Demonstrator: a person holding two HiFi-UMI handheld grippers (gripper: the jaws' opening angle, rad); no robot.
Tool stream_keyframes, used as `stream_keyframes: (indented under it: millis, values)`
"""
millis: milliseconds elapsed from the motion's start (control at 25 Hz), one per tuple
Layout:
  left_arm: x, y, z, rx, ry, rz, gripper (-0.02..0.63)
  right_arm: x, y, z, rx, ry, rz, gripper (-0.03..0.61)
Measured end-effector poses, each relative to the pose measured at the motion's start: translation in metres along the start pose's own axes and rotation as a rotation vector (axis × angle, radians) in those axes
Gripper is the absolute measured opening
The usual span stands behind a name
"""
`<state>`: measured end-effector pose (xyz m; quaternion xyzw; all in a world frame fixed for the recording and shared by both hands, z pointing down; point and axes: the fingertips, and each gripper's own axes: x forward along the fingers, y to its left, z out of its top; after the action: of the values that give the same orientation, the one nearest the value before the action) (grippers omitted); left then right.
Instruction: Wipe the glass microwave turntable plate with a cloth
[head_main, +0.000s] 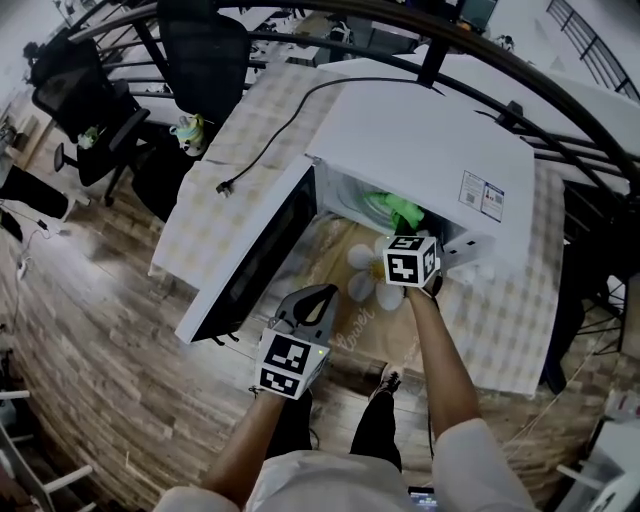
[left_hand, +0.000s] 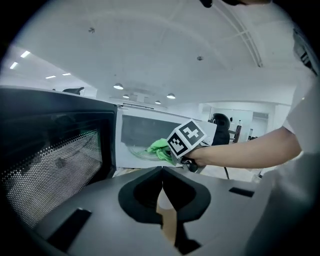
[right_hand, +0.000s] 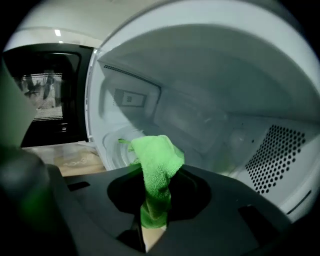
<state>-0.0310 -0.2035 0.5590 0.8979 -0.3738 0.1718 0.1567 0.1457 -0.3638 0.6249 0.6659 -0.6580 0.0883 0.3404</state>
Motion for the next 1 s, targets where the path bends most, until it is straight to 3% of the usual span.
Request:
stream_keyframes:
  millis: [360,560,640,720,1000]
  values:
    - [-0.012,0.016,-0.01,-0.023,0.011,0.029,0.017,0.015,0.055,0.059,-0.019,-0.101,0.108,0.094]
    - [-0.017,0.021,-0.023,-0.025,0.036,0.032,0.017,0.052,0.065,0.088,-0.14,-0.102,0.046,0.095]
    - [-0.017,0.02,-0.029,-0.03,0.047,0.025,0.017,0.066,0.064,0.089,-0.209,-0.081,0.019,0.095]
    - [-0.016,0.016,-0.034,-0.032,0.053,0.012,0.017,0.075,0.063,0.084,-0.213,-0.059,0.03,0.094]
    - [-0.012,0.008,-0.036,-0.031,0.058,-0.008,0.017,0.053,0.077,0.063,-0.24,-0.04,0.162,0.089]
